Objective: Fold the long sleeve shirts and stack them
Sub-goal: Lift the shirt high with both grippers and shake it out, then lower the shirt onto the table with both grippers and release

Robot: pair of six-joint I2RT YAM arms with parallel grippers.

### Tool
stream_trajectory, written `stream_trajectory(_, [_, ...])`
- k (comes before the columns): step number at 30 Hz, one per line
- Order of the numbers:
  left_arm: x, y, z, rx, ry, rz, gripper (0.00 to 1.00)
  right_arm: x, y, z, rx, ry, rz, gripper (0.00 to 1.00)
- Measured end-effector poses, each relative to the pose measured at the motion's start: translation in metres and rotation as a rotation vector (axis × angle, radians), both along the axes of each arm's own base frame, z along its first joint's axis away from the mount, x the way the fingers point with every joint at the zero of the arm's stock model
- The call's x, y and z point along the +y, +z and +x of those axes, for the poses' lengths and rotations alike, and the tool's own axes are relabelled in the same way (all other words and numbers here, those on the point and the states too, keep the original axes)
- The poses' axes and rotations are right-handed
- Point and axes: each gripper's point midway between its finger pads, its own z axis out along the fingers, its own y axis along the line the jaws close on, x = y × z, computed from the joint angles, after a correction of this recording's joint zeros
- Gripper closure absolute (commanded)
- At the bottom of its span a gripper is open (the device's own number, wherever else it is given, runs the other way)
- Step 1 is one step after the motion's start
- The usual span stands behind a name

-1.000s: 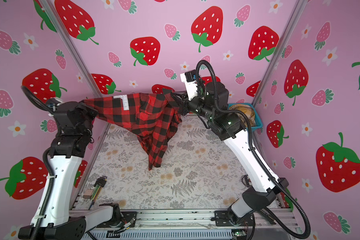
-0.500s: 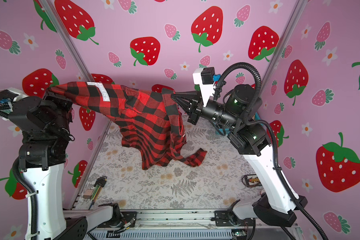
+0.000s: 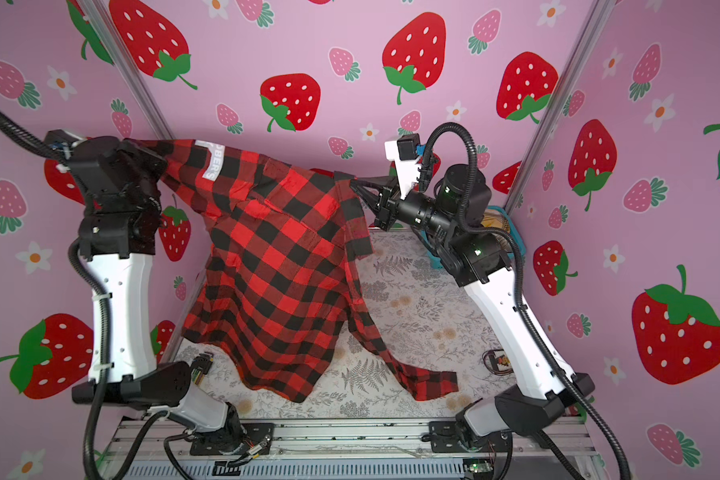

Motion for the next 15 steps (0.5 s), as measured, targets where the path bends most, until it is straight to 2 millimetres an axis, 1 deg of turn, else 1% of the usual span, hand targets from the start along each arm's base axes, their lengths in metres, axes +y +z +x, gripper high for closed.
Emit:
stream_trajectory(1, [-0.003,-0.022,0.027,0.04,-0.024,-0.014,1.0,-0.003,-0.018,0.025,0.05,-0.034,-0.009,1.0])
stream_trajectory(2, [-0.008,-0.05,0.056,0.089,-0.055,-0.028,1.0,-0.007,-0.046,0.055,0.121,-0.072,-0.022,1.0])
stream_trajectory(3, [-0.013,-0.065,0.071,0.113,-0.076,-0.038,1.0,-0.01,-0.076,0.082,0.194,-0.105,-0.038,1.0])
stream_trajectory(4, [-0.021,-0.096,0.097,0.163,-0.109,-0.057,1.0,-0.016,-0.105,0.106,0.265,-0.14,-0.053,1.0])
stream_trajectory(5, [-0.033,-0.133,0.125,0.217,-0.148,-0.078,1.0,-0.021,-0.134,0.125,0.332,-0.168,-0.069,1.0])
stream_trajectory(6, [-0.043,-0.158,0.143,0.253,-0.178,-0.094,0.97,-0.027,-0.168,0.147,0.412,-0.208,-0.086,1.0])
stream_trajectory(7, [-0.06,-0.196,0.167,0.306,-0.224,-0.113,0.7,-0.035,-0.2,0.165,0.482,-0.247,-0.104,0.94])
stream_trajectory(8, [-0.074,-0.225,0.183,0.345,-0.257,-0.128,0.46,-0.041,-0.226,0.18,0.541,-0.283,-0.12,0.87])
stream_trajectory(9, [-0.089,-0.251,0.198,0.377,-0.293,-0.144,0.33,-0.049,-0.252,0.193,0.599,-0.322,-0.135,0.73])
stream_trajectory(10, [-0.103,-0.278,0.213,0.407,-0.324,-0.158,0.24,-0.057,-0.277,0.204,0.657,-0.36,-0.152,0.54])
stream_trajectory(11, [-0.115,-0.301,0.224,0.435,-0.348,-0.168,0.16,-0.063,-0.295,0.212,0.693,-0.39,-0.168,0.38])
stream_trajectory(12, [-0.126,-0.321,0.232,0.462,-0.367,-0.176,0.13,-0.07,-0.314,0.22,0.737,-0.421,-0.188,0.32])
stream_trajectory(13, [-0.134,-0.338,0.236,0.492,-0.379,-0.185,0.12,-0.075,-0.326,0.225,0.763,-0.447,-0.203,0.3])
stream_trajectory(14, [-0.139,-0.352,0.236,0.524,-0.381,-0.189,0.12,-0.081,-0.337,0.229,0.783,-0.475,-0.224,0.28])
stream_trajectory(15, [-0.139,-0.363,0.231,0.565,-0.376,-0.195,0.12,-0.087,-0.344,0.23,0.801,-0.503,-0.244,0.26])
